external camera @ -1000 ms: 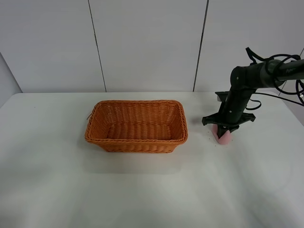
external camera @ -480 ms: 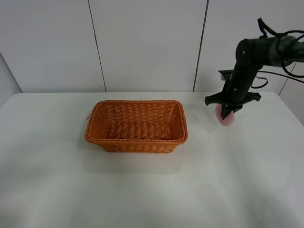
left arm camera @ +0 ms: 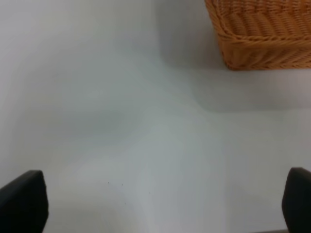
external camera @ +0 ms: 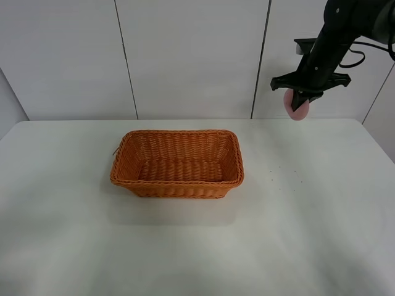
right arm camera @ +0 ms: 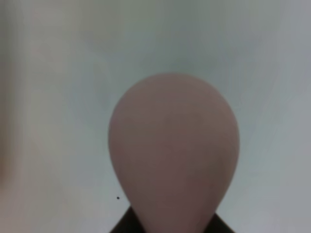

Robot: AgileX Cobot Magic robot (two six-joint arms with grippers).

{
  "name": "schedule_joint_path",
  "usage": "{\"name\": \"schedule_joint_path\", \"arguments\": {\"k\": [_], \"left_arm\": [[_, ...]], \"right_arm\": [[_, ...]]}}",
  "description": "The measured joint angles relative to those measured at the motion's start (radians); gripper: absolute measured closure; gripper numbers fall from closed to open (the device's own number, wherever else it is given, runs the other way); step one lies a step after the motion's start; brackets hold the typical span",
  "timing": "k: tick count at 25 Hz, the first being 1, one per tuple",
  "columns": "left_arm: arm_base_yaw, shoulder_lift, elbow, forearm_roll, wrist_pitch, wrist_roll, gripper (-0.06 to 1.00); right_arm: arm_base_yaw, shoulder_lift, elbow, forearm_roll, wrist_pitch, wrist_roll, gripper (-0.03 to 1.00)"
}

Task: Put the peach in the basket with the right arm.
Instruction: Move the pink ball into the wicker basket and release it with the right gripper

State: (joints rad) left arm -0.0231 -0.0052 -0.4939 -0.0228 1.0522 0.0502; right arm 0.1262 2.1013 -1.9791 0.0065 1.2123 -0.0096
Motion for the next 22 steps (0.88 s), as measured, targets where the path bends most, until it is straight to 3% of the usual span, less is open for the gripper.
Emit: {"name": "schedule_joint_path", "arguments": {"k": [7,17,22], "left_arm": [[0.0,0.0,0.0,0.0,0.0,0.0,-0.04],[0.0,0.0,0.0,0.0,0.0,0.0,-0.04],[0.0,0.0,0.0,0.0,0.0,0.0,-0.04]], "right_arm": [[0.077,-0.041,-0.003,-0.001,0.007,0.0,0.96],[0.36,-0.045,-0.004,0.005,0.004,0.0,0.96],[0.466,-0.045,-0.004,0.007,-0.06,0.0,0.96]]}}
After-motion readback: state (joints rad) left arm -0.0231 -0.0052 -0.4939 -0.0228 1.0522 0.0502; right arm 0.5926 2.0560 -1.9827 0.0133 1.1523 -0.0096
